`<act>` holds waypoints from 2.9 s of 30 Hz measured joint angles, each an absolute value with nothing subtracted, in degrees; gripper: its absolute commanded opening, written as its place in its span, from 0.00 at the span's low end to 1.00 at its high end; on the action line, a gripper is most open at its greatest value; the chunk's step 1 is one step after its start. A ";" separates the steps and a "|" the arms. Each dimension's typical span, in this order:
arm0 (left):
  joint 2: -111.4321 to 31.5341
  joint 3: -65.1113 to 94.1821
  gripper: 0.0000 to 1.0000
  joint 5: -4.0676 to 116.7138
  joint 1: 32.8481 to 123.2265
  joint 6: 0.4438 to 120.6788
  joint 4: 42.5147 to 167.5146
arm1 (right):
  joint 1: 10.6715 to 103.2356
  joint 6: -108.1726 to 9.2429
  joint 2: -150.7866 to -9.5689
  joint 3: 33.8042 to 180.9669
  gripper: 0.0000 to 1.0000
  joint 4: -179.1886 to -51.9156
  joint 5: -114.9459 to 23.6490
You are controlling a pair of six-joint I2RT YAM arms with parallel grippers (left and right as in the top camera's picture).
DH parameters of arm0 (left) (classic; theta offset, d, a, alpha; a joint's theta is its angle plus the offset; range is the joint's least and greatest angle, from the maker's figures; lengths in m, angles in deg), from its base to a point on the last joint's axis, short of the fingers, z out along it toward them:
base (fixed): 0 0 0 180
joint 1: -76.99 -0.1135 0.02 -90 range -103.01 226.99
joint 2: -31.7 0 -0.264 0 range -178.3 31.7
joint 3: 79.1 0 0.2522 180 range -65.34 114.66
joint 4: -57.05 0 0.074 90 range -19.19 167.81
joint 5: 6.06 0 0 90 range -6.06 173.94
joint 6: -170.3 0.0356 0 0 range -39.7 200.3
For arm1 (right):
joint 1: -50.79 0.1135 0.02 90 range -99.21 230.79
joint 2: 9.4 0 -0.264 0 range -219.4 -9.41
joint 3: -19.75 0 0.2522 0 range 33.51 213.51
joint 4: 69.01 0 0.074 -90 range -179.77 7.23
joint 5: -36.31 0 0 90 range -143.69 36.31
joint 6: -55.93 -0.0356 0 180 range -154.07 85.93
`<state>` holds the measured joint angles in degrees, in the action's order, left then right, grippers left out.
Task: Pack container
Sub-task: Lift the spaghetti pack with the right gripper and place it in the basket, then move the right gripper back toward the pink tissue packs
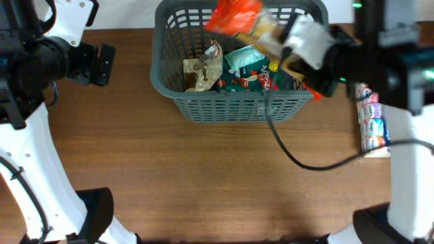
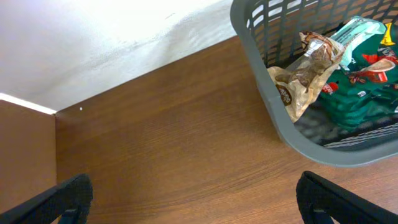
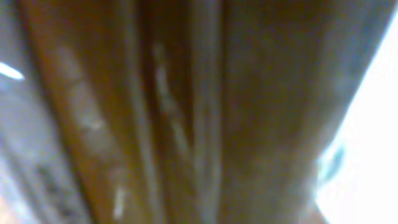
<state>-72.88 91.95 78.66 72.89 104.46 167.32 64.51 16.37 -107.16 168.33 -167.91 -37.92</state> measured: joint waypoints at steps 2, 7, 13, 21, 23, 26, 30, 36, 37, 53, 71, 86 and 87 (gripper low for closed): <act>-72.88 91.95 0.99 78.64 72.89 104.46 167.32 | 65.64 20.13 -109.08 168.33 0.04 -165.53 -38.77; -72.88 91.95 0.99 78.66 72.89 104.46 167.32 | 66.38 25.15 -114.02 168.33 0.04 -159.78 -41.13; -72.88 91.95 0.99 78.64 72.89 104.46 167.34 | 66.38 27.93 -121.26 168.31 0.04 -156.11 -42.49; -72.88 91.95 0.99 78.64 72.89 104.46 167.34 | 66.38 28.32 -131.53 168.29 0.09 -156.09 -43.15; -72.88 91.95 0.99 78.64 72.89 104.46 167.34 | 66.41 27.43 -133.52 168.29 0.28 -156.11 -43.17; -72.88 91.95 0.99 78.64 72.89 104.46 167.34 | 66.56 25.70 -135.73 168.29 0.36 -156.09 -43.32; -72.88 91.95 0.99 78.64 72.89 104.46 167.32 | 67.39 24.08 -135.97 168.33 0.43 -155.45 -43.36; -72.88 91.95 0.99 78.64 72.89 104.46 167.34 | 68.31 13.02 -135.86 170.72 0.45 -156.06 -45.48; -72.88 91.95 0.99 78.64 72.89 104.46 167.34 | 68.31 10.77 -135.66 171.79 0.47 -156.76 -45.75; -72.88 91.95 0.99 78.64 72.89 104.46 167.32 | 56.55 -10.25 -99.97 174.56 0.56 -154.67 -53.53; -72.88 91.95 0.99 78.64 72.89 104.46 167.34 | 26.21 -24.33 -90.46 110.87 0.72 -132.39 -55.21; -72.88 91.95 0.99 78.64 72.89 104.46 167.34 | 23.61 -23.11 -112.41 110.33 0.81 -127.19 -53.48; -72.88 91.95 0.99 78.64 72.89 104.46 167.32 | 23.61 -23.06 -113.35 110.33 0.81 -127.04 -53.44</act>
<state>-72.88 91.95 78.64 72.89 104.46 167.32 23.61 -23.06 -113.35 110.33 -127.04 -53.44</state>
